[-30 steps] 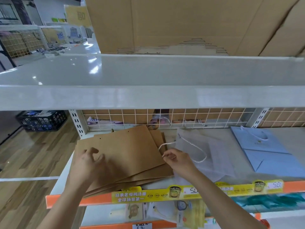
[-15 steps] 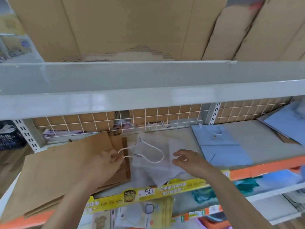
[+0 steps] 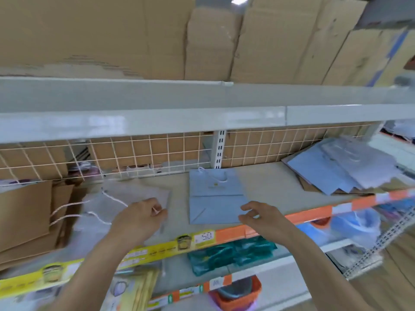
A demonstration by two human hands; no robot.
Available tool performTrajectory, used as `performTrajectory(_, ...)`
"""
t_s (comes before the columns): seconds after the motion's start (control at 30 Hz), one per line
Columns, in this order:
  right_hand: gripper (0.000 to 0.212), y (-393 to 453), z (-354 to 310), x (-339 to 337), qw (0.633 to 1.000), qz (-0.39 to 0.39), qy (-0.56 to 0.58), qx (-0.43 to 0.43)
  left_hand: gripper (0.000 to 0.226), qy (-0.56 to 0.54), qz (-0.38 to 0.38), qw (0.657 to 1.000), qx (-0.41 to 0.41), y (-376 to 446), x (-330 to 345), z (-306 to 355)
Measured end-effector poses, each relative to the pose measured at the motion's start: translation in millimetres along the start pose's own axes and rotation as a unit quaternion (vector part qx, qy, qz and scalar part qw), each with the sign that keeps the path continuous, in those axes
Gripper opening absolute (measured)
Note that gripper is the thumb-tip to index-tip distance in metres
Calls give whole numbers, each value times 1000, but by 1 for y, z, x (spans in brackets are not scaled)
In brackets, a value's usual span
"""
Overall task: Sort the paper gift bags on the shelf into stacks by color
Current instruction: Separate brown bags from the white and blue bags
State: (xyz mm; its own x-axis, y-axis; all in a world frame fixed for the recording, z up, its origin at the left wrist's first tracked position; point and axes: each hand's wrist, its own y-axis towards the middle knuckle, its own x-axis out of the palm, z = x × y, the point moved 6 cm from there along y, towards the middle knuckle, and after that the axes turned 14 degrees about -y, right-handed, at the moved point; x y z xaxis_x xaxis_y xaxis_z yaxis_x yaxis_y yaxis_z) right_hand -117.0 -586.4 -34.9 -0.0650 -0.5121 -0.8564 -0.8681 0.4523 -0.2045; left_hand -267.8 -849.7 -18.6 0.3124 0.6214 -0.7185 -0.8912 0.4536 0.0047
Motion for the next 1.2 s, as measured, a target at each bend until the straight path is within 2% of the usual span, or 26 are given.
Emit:
performTrajectory(0.13, 36, -4, 57, -30, 999, 21, -20, 18, 22, 2, -31, 999, 20, 11, 48, 44)
performTrajectory(0.3, 40, -6, 140, -67, 991, 94, -23, 88, 23, 6, -63, 997, 47, 36, 112, 97)
performTrajectory(0.57, 36, 21, 255, -121, 981, 115, -17, 155, 26, 8, -109, 991, 79, 97, 214, 181)
performTrajectory(0.63, 38, 33, 280, -135, 978, 116, -20, 172, 37, 0, -113, 991, 75, 118, 250, 197)
performTrajectory(0.7, 39, 44, 305, -148, 977, 102, -27, 187, 61, 37, -166, 984, 52, 133, 302, 210)
performTrajectory(0.77, 40, 55, 326, -162, 976, 90, -36, 193, 74, 94, -215, 972, 31, 143, 352, 217)
performTrajectory(0.9, 40, 73, 361, -187, 976, 84, -45, 196, 93, 194, -177, 965, 28, 164, 390, 223)
performTrajectory(1.03, 35, 92, 386, -206, 976, 85, -41, 197, 59, 147, -203, 966, 55, 179, 407, 236)
performTrajectory(1.2, 31, 127, 422, -234, 975, 86, -46, 197, 46, -51, -263, 963, -37, 178, 421, 249)
